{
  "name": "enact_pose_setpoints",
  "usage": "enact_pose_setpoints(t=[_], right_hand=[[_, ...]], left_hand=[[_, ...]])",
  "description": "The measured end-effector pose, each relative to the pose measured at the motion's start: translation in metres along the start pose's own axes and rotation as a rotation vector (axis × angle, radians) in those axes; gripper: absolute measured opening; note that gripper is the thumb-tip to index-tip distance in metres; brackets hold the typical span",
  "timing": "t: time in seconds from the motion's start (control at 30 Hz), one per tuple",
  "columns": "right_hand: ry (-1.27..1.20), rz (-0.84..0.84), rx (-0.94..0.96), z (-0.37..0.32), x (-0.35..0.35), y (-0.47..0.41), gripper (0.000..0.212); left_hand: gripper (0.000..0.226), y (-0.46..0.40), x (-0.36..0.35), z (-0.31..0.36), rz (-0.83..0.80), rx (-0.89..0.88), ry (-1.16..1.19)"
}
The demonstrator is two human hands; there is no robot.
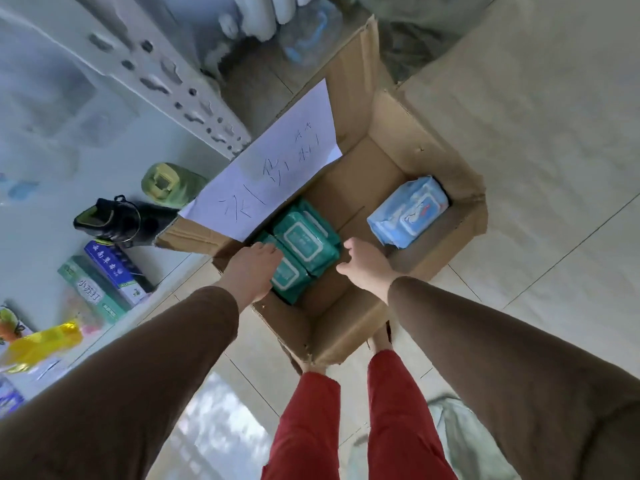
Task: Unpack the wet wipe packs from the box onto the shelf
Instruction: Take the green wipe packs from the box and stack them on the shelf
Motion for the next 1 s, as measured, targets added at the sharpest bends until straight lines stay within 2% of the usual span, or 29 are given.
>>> enact_pose_setpoints(t=[0.23, 0.4, 0.5, 0.63, 0.73, 0.87, 0.93, 1.0], right_hand=[[0.019, 0.033, -0.001, 0.007, -0.072, -0.086, 0.066], [0.039, 0.099, -0.025, -0.001, -0.108, -0.107, 0.078], [0.145, 0.158, -0.007, -0.005, -0.113, -0.11, 0.085], [0.172, 0.087, 0.003, -0.01, -0.114, -0.112, 0.07], [0.068, 0.081, 0.013, -0.007, -0.101, -0.099, 0.066], [-0.176, 0.118, -0.03, 0.006, -0.06, -0.048, 0.048], [-0.159, 0.146, 0.038, 0.006, -0.035, -0.013, 0.042], [-0.12, 0.188, 0.111, -0.004, -0.01, 0.027, 0.041]], left_hand=[[0.054, -0.065, -0.079, 0.002, -0.028, -0.187, -0.226], [0.062, -0.074, -0.099, 0.004, -0.009, -0.21, -0.312], [0.058, -0.072, -0.101, 0.006, 0.004, -0.202, -0.361], [0.049, -0.072, -0.098, 0.015, 0.01, -0.225, -0.46], [0.044, -0.069, -0.083, 0.02, 0.029, -0.228, -0.451], [0.051, -0.032, -0.053, 0.021, 0.137, -0.188, -0.304], [0.059, 0.0, -0.029, 0.02, 0.189, -0.13, -0.218], [0.056, 0.038, 0.002, 0.017, 0.274, -0.065, -0.132]])
Point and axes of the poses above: each hand's wrist, its own y-axis away from the middle knuckle, its own x-axis out of the back of the hand, z = x × y, the point moved 5 cm from there along -y, towards the middle knuckle, and after that the axes turned 12 degrees about z, right-handed, at the moved point
